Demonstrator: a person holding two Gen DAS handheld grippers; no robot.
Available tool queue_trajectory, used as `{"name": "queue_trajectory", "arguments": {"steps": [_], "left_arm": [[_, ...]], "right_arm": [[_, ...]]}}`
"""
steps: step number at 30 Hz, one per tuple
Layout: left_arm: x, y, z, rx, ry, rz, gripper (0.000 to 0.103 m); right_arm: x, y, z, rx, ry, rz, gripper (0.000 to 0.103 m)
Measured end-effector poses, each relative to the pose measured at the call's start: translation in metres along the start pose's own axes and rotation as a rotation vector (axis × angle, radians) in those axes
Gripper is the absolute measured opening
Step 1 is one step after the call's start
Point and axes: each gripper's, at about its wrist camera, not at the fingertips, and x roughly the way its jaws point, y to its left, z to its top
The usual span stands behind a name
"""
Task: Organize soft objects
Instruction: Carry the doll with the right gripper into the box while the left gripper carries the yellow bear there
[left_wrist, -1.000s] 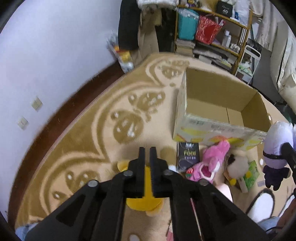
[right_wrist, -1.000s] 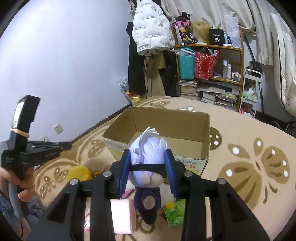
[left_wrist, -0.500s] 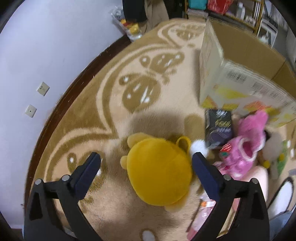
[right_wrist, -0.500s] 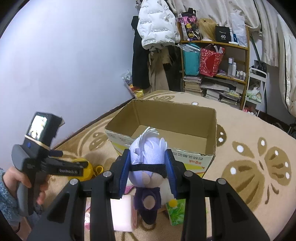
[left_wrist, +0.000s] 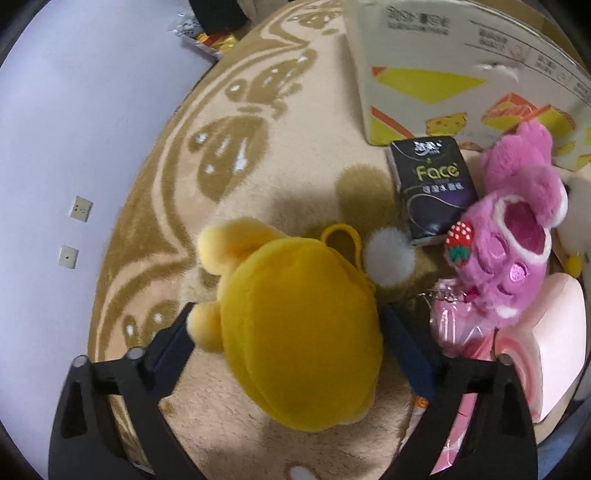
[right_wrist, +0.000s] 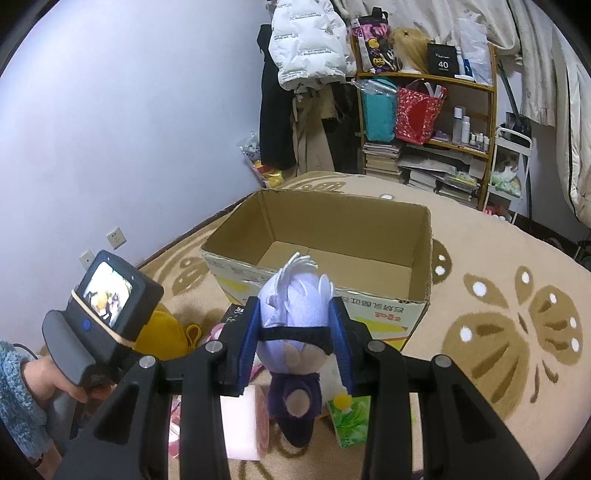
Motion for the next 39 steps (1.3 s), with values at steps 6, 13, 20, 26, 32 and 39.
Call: {"name": "queue_trajectory", "arguments": {"steps": [6, 13, 20, 26, 32, 39], "left_arm": [[-0.003, -0.009, -0.001, 0.059, -0.014, 0.003, 0.043], [-0.026, -0.002, -0.001, 0.048, -0.083, 0.044, 0.036], [-0.067, 0.013, 0.005, -0.026, -0.251, 0.066, 0.036], [-0.093, 0.009, 0.010, -0.026, -0.370, 0.086, 0.036], [-0.119, 0.007, 0.017, -0.003, -0.491, 0.094, 0.037], [-0.133, 0.010, 0.036, -0.008, -0.563, 0.097, 0.037]], "right_arm": [[0.001, -0.003, -0.001, 0.010, 0.011, -0.012, 0.039], [0.000, -0.004, -0.002, 0.012, 0.003, -0.011, 0.039], [-0.006, -0.006, 0.002, 0.018, -0.023, -0.017, 0.039], [-0.009, -0.008, 0.009, 0.023, -0.055, -0.024, 0.039], [-0.014, -0.006, 0.020, 0.006, -0.100, -0.028, 0.039], [-0.010, -0.011, 0.033, 0.021, -0.111, -0.026, 0.039]]}}
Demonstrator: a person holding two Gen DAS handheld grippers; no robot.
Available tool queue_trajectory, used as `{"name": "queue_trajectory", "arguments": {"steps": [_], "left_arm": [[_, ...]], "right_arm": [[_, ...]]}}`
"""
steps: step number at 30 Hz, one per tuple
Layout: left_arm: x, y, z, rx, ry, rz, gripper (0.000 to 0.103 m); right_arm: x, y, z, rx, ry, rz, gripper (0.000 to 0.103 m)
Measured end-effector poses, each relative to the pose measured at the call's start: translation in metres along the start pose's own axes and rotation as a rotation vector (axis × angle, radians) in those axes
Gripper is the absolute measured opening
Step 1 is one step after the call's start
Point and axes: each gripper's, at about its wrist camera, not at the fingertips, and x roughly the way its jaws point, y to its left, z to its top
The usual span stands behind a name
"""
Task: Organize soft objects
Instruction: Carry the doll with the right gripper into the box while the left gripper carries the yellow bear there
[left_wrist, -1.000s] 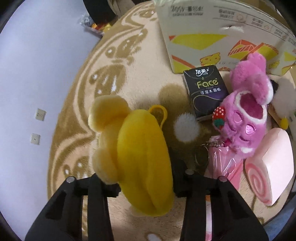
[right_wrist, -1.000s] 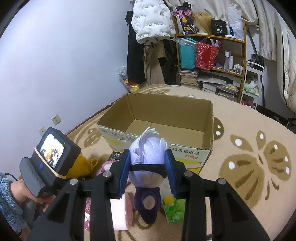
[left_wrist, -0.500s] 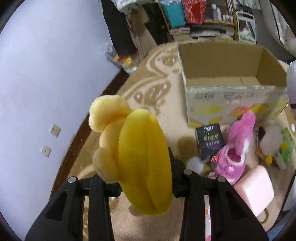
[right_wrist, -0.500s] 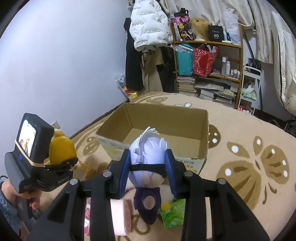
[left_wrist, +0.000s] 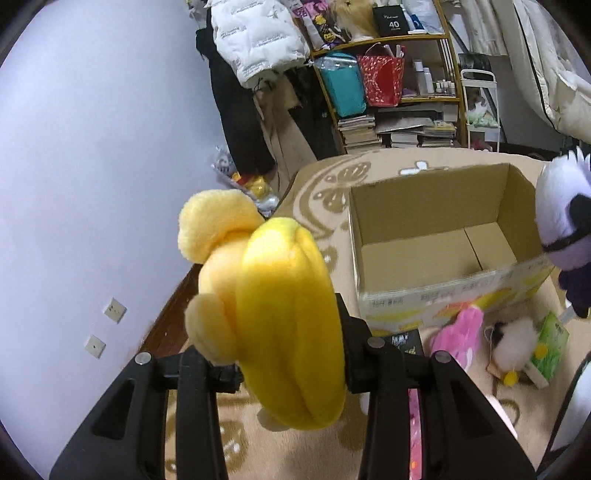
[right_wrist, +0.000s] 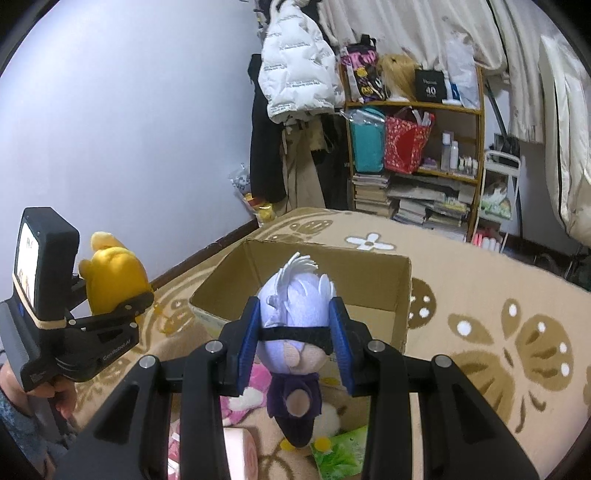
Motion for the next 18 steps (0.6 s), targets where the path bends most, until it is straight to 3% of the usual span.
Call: {"name": "queue_trajectory", "arguments": {"steps": [8, 18], "left_arm": [[0.013, -0.007, 0.035, -0.003, -0.048, -0.008, 0.037], [0.006, -0.006, 0.065, -0.072, -0.193, -0.034, 0.038]], "right_arm": [[0.013, -0.003, 0.012, -0.029, -0.013, -0.013, 0.039], [0.032, -0.018, 0.028, -0.038, -0.052, -0.026, 0.039]]}}
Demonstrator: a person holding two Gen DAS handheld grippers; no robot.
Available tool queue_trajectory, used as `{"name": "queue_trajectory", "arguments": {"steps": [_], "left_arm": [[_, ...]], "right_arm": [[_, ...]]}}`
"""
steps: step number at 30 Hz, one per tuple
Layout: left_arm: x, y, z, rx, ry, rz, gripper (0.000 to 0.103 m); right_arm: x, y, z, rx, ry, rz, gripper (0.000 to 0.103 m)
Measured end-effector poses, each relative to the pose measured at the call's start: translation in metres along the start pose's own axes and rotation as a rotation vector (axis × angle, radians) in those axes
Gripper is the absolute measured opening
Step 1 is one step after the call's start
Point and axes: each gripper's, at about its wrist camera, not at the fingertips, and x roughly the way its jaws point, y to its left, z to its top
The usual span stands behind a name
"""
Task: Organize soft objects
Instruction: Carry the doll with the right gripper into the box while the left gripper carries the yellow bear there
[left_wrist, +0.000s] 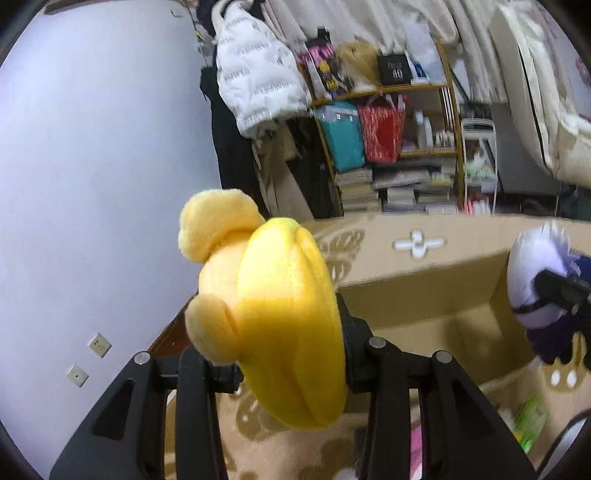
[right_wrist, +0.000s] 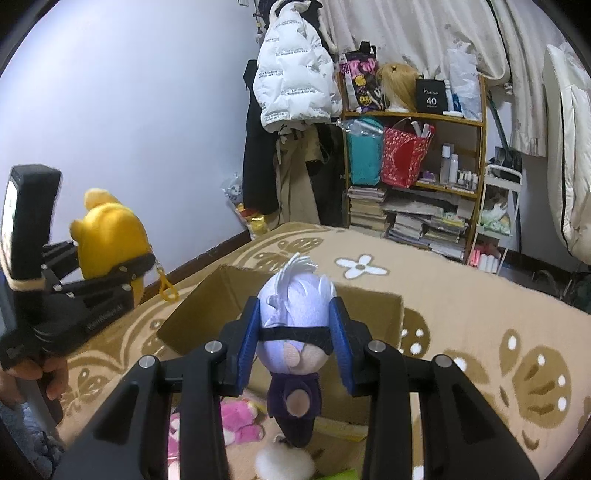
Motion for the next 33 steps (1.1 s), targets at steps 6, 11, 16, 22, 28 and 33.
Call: {"name": "queue_trajectory", "arguments": {"steps": [6, 11, 16, 22, 28, 33], "left_arm": [[0.012, -0.014, 0.018, 0.003, -0.043, -0.066, 0.039], [0.029, -0.026, 0.011, 0.000, -0.001, -0.096, 0.042], [0.042, -0.038, 0.001, 0.033, 0.038, -0.109, 0.044], [0.047, -0.042, -0.002, 0.031, 0.046, -0.102, 0.061], [0.040, -0.033, 0.000, 0.009, 0.040, -0.087, 0.084], [0.027, -0.016, 0.000, -0.039, 0.013, -0.050, 0.103]], "right_arm": [[0.003, -0.005, 0.004, -0.002, -0.035, -0.032, 0.041], [0.009, -0.013, 0.002, 0.006, -0.030, -0.050, 0.042], [0.022, -0.024, -0.003, 0.032, -0.008, -0.038, 0.042], [0.037, -0.025, -0.010, 0.040, 0.025, -0.030, 0.046], [0.034, -0.029, -0.010, 0.068, 0.024, -0.020, 0.066], [0.023, -0.030, -0.009, 0.094, 0.005, -0.021, 0.087]]}}
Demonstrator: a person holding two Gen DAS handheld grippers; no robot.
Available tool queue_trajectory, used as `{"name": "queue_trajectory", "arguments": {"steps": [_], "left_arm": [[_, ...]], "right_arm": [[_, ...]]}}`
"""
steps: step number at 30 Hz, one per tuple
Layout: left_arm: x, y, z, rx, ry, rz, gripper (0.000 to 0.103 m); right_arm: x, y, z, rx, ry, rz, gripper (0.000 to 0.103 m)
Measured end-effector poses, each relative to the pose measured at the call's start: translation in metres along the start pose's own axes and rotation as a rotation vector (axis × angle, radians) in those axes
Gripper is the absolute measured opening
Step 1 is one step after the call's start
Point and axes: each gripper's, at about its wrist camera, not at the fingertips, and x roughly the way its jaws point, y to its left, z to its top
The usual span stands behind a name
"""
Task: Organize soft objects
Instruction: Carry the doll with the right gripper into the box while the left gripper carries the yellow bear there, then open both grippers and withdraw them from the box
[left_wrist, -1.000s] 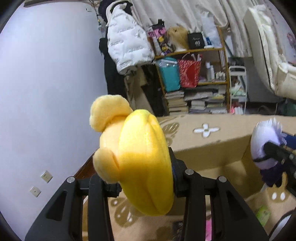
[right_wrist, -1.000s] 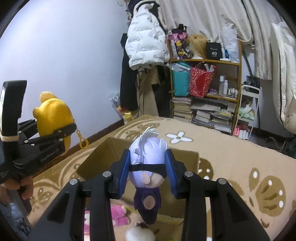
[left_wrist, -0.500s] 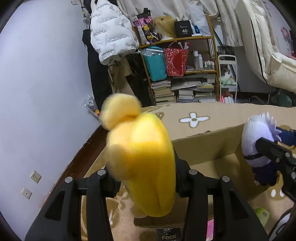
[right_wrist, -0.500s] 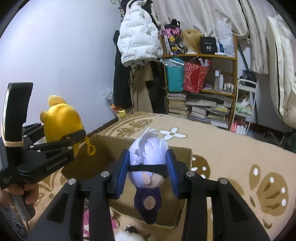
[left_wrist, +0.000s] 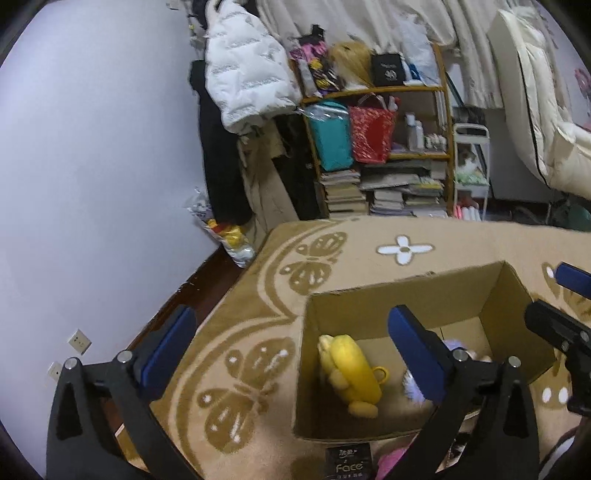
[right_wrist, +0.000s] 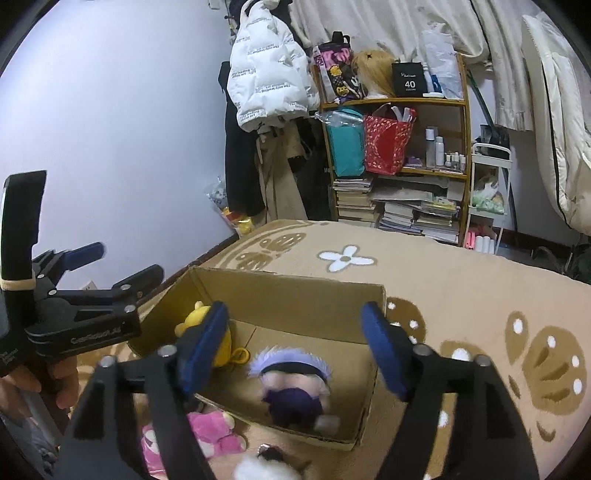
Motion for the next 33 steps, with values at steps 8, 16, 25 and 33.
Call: {"name": "queue_trajectory", "arguments": {"steps": [8, 16, 25, 33], "left_arm": [[-0.018, 0.021, -0.005, -0.055, 0.020, 0.011, 0.103], [-0.039, 0.024, -0.013, -0.052, 0.032, 0.007, 0.103], [-0.058, 0.023, -0.028, -0.056, 0.069, -0.024, 0.103], [-0.067, 0.023, -0.047, -0.064, 0.109, -0.050, 0.103]], "right_arm": [[-0.020, 0.001, -0.001, 0.023, -0.017, -0.017, 0.103], [-0.039, 0.003, -0.009, 0.048, 0.003, -0.025, 0.103], [-0.057, 0.003, -0.022, 0.082, 0.035, -0.040, 0.103], [-0.060, 0.000, -0.043, 0.110, 0.097, -0.055, 0.103]]}}
